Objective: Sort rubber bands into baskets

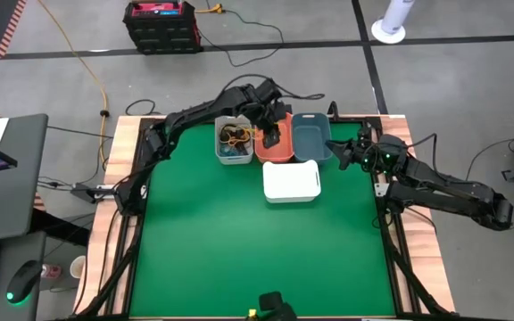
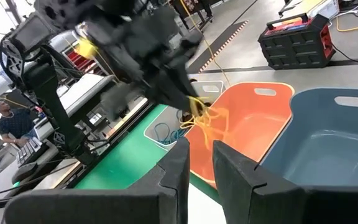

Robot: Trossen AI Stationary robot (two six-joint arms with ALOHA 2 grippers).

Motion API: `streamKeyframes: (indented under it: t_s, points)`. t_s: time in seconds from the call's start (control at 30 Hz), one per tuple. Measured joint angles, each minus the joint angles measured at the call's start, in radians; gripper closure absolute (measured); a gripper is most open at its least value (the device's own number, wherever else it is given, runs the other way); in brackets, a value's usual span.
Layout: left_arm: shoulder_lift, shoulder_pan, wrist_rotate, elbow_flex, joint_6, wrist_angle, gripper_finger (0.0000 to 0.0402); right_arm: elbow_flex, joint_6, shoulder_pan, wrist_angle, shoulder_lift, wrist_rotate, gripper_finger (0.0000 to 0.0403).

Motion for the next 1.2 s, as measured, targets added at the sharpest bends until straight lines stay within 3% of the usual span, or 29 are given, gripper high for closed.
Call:
streamKeyframes:
  t_s: [0.3,0.43,0.87,1.2]
  points:
    - [0.041,-0.015,-0.035,-0.001,-0.064,-0.010,0.0228,0.000,0.002,0.013,0.000,0.000,-0.001,0.0306]
    - [0.034,0.003,-0.041,-0.001,-0.084,-0.032,0.0190,0.000,0.002,0.013,0.000,-0.001,-0.001,0.0306]
    - [-0.015,0.074,-0.009,-0.001,0.005,-0.171,0.0189,0.000,0.010,0.013,-0.011,-0.001,-0.001,0.0306]
    - [-0.045,0.132,0.001,-0.001,0.046,-0.190,0.0191,0.000,0.018,0.013,-0.019,-0.001,0.004,0.0306]
